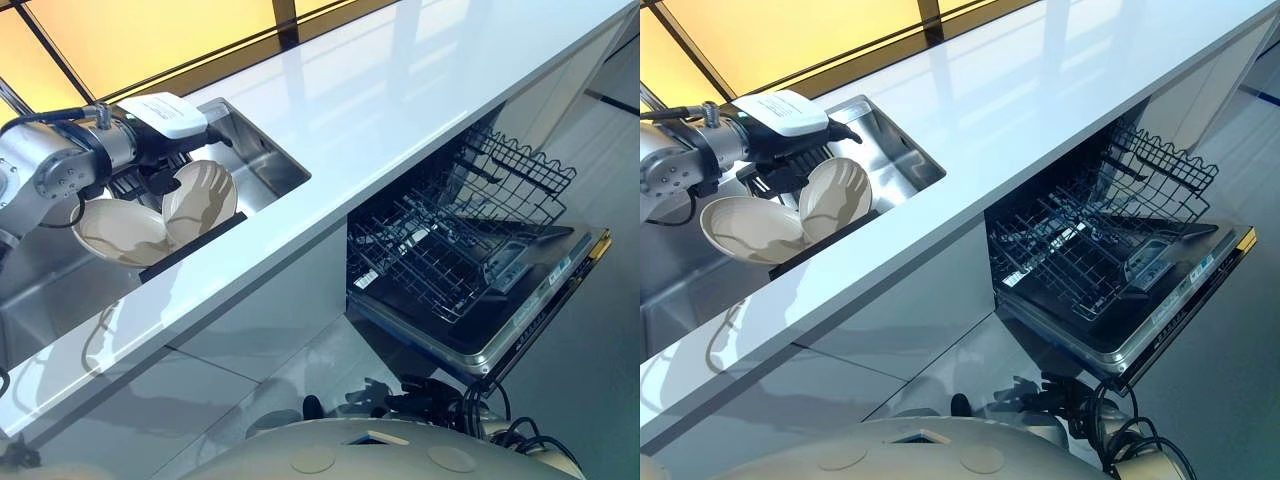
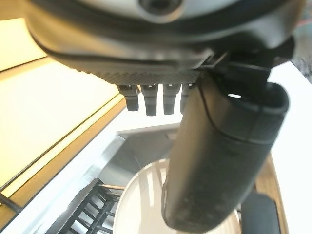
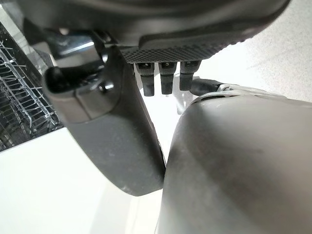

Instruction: Pick up plates and place into dishwasher.

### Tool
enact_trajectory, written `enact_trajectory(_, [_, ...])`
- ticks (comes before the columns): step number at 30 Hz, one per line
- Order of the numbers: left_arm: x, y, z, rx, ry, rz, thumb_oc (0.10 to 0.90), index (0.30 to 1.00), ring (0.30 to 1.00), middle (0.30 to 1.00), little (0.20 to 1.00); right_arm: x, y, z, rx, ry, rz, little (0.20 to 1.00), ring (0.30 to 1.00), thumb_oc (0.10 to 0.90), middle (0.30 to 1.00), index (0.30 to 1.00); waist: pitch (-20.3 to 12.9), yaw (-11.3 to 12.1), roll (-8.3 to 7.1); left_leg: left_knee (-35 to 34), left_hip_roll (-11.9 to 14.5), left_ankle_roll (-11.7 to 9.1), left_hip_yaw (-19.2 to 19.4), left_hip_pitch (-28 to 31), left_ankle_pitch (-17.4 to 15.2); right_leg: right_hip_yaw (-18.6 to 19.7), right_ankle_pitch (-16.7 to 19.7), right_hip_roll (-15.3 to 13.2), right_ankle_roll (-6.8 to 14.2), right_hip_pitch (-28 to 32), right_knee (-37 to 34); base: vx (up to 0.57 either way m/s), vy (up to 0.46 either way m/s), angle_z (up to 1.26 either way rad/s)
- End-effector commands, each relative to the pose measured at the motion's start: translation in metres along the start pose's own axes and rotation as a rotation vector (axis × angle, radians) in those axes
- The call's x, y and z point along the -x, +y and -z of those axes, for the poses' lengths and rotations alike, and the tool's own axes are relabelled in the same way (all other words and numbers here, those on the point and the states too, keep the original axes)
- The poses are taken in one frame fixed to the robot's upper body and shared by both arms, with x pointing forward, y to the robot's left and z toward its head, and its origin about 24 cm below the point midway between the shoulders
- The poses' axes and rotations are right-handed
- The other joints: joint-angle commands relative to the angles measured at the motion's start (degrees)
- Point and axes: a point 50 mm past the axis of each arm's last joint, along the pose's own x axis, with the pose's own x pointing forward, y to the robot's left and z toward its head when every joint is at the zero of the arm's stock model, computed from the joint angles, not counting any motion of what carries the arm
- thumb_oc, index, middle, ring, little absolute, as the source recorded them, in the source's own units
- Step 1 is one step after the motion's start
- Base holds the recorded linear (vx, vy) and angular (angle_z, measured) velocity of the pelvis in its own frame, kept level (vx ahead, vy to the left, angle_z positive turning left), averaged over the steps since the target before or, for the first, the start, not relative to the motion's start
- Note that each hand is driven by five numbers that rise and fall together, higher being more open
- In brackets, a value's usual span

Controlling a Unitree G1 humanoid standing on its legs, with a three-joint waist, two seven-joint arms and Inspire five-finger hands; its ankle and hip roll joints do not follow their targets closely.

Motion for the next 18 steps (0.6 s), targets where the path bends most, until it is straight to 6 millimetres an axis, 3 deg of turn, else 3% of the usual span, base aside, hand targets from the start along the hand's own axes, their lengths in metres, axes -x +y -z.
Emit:
enact_trajectory(1, [0.040, 0.074, 0.044, -0.117, 0.212, -0.243, 0.800, 0.900, 0.900, 0.900, 0.900, 0.004, -0.016, -0.014, -0.023, -0.050, 0.022, 0.900, 0.900, 0.800, 0.900, 0.900, -1.25, -0.38, 1.97, 0.62, -2.38, 0.98, -0.02, 3.09, -8.96, -1.77, -2.99, -1.85, 6.90, -4.85, 7.71, 0.03, 0.013, -0.01])
enact_trajectory(9, [0.034, 0.073, 0.046, -0.130, 0.236, -0.290, 0.800, 0.900, 0.900, 0.900, 0.900, 0.005, -0.018, -0.012, -0.031, -0.041, 0.024, 0.900, 0.900, 0.800, 0.900, 0.900, -1.39, -0.87, 1.78, 0.61, -2.41, 1.00, 0.21, 3.11, -8.99, -1.40, -3.04, -1.64, 6.75, -4.72, 7.55, 0.05, 0.009, -0.01])
enact_trajectory(18, [0.021, 0.043, 0.051, -0.151, 0.269, -0.247, 0.800, 0.900, 0.900, 0.900, 0.900, 0.005, -0.020, -0.012, -0.031, -0.033, 0.030, 0.900, 0.900, 0.800, 0.900, 0.900, -1.11, -1.46, 1.51, 0.90, -2.48, 1.05, 0.79, 3.07, -9.14, -0.83, -2.84, -1.33, 6.52, -4.56, 6.95, 0.04, 0.008, -0.05])
